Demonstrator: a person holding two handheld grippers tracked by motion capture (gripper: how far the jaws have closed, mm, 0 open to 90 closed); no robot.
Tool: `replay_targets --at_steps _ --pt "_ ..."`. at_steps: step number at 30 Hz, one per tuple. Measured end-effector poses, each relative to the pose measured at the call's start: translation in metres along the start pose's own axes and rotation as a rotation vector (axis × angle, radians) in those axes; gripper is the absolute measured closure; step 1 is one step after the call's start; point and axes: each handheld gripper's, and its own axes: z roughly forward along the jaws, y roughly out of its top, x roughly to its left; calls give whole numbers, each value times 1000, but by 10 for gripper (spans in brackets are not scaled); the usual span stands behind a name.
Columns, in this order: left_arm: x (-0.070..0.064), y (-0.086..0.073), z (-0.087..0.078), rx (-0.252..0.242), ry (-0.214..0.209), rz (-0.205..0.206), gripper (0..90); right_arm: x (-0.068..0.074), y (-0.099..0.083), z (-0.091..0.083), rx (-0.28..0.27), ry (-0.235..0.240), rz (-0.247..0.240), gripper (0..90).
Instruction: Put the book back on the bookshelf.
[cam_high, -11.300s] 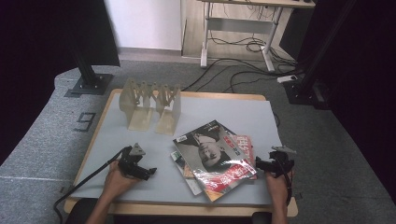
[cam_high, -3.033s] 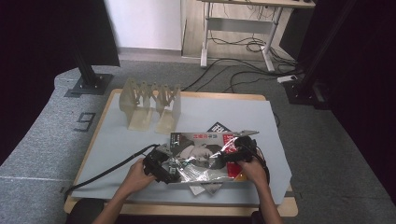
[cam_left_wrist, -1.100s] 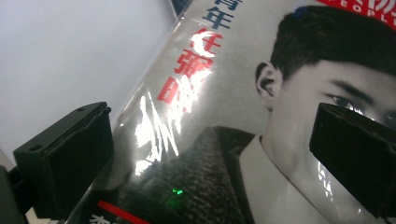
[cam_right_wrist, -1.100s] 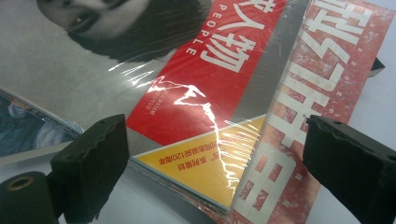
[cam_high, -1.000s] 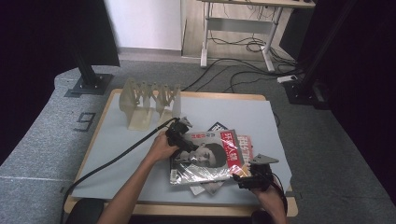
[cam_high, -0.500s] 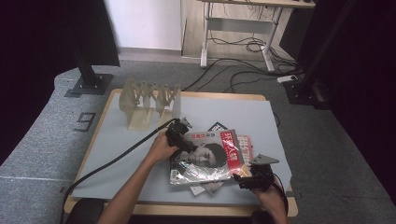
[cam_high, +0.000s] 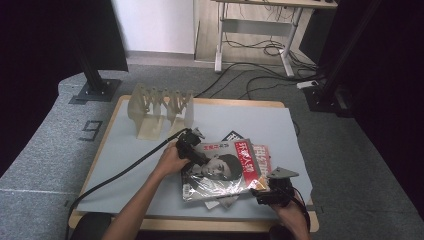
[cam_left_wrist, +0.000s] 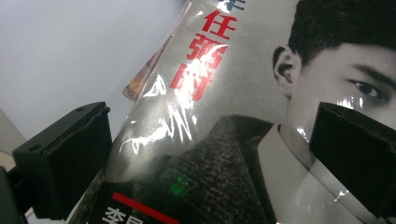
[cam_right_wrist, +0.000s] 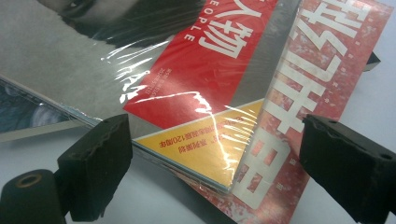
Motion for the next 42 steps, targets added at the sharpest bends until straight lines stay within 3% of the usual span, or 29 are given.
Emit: replay_targets --at_steps 11,25,31,35,42 --pt "-5 -8 -5 2 -8 -16 0 -6 -1 3 1 -12 30 69" --pt "-22 -13 -12 60 -13 5 0 -18 1 5 -10 -64 65 70" --pt "-24 -24 -17 53 -35 -11 0 -25 4 8 -13 -75 81 68" --pt "-29 -27 -23 80 -26 10 0 -28 8 11 -9 -82 87 67" --pt "-30 -41 -29 61 -56 -8 0 -32 15 15 -6 -98 88 67"
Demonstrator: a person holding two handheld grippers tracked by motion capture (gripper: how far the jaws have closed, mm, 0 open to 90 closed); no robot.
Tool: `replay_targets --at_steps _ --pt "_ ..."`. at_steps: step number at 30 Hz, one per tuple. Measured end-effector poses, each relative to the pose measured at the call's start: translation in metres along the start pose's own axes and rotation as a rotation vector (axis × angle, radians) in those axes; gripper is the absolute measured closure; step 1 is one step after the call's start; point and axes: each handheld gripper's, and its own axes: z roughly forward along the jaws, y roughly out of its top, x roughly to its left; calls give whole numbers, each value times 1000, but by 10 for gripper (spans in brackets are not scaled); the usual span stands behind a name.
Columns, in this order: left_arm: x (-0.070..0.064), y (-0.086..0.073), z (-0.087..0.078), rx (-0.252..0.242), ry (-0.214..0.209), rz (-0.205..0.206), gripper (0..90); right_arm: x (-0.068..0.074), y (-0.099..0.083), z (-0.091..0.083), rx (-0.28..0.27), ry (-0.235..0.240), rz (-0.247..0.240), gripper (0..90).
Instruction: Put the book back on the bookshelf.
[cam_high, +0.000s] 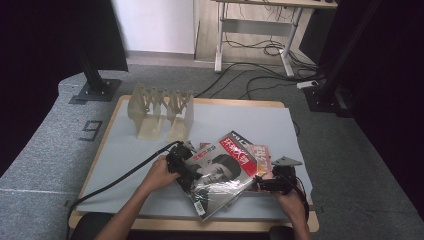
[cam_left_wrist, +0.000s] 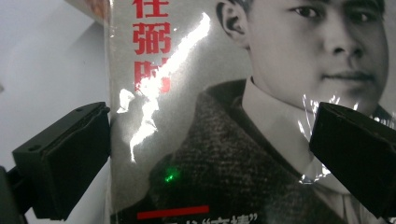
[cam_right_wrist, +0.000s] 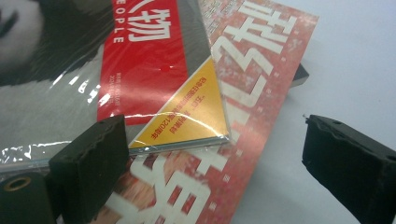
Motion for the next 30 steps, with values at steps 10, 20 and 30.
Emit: replay_targets --at_steps 10,20,30 --pt "-13 -12 -6 -9 19 26 0 -6 14 12 -1 -31 10 68" --pt "-33 -11 -5 -56 -96 51 0 -12 33 30 10 -42 27 72" --pt "-27 -24 -12 -33 0 128 0 -8 28 27 -3 -33 39 106"
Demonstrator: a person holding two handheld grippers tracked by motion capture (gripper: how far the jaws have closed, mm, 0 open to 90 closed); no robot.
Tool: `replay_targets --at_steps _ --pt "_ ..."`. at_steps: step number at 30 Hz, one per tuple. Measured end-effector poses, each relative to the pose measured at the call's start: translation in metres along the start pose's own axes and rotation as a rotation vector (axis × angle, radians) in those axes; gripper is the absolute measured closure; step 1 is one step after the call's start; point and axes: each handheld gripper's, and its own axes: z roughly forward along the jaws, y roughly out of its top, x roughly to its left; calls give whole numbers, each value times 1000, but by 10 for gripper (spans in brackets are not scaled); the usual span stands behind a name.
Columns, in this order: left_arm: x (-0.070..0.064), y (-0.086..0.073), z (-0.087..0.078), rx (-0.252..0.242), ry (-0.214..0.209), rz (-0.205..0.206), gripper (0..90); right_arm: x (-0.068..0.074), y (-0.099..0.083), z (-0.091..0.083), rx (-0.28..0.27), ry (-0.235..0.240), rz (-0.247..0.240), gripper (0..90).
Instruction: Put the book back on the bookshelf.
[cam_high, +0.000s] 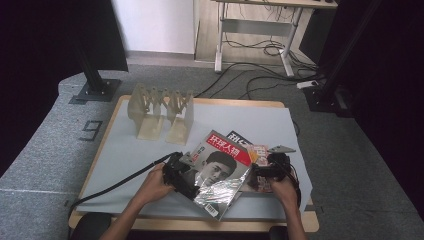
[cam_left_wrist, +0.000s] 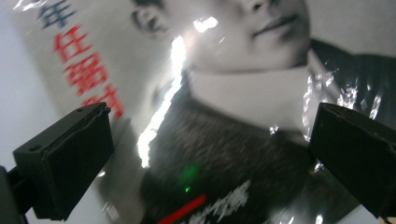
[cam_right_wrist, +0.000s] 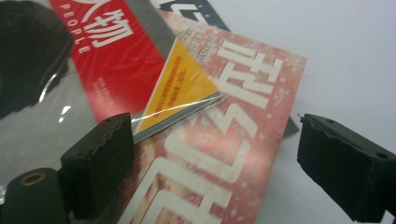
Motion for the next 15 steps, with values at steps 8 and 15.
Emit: replay_targets --at_steps 8,15 --pt "11 -30 -18 -16 -33 -47 0 14 -8 -6 -5 46 2 102" --pt "10 -55 -30 60 56 21 0 18 -12 -8 -10 57 5 87"
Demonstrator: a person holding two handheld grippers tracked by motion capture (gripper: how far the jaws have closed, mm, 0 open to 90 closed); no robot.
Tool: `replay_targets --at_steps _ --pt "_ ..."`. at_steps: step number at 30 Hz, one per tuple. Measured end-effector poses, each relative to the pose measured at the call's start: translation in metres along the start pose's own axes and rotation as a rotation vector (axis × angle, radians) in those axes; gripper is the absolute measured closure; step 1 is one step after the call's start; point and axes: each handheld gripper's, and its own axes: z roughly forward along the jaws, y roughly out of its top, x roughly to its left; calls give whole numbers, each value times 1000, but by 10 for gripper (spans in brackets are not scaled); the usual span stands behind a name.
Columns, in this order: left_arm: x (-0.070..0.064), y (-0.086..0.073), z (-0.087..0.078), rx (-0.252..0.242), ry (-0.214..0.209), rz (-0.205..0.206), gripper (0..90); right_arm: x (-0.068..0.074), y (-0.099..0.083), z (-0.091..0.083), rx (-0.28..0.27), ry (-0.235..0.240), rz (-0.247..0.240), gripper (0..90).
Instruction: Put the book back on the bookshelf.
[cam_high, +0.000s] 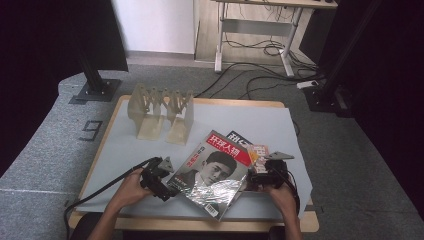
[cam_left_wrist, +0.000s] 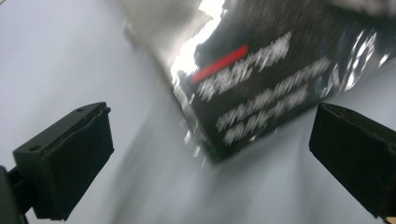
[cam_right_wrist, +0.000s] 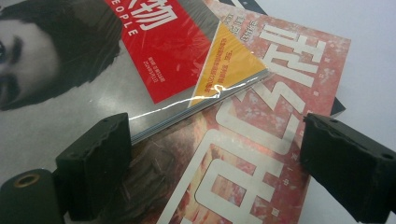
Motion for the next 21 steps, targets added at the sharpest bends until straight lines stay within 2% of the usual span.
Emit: replay_targets --at_steps 3,5,6,7,8,10,12,14,16,19,21 --pt "2 -9 -3 -43 -17 -8 0 -1 -4 0 -27 9 10 85" --pt "2 -10 -4 -47 -10 -2 31 -2 -5 0 -33 11 12 85" --pt "-2 -12 -3 -51 26 15 57 -2 -6 0 -44 13 11 85" --pt "-4 -13 -3 -57 40 23 104 -2 -7 0 -48 15 13 85" --pt "-6 -14 -3 -64 49 32 155 -2 -7 0 -53 15 13 85" --pt "-7 -15 -3 -59 56 52 197 -2 -8 0 -58 15 13 85" --pt "-7 -17 -4 -60 62 47 286 -3 -9 0 -59 18 11 85" --pt "-5 -19 -6 -73 27 37 366 -3 -9 -1 -60 22 10 85" --pt "-4 -20 -5 -73 -26 25 473 -4 -10 -1 -58 22 12 85" --pt "-1 -19 -2 -60 -68 -9 549 -4 -10 -2 -52 22 13 85" --pt "-1 -19 -1 -61 -76 -13 569 -4 -9 -2 -46 22 14 86"
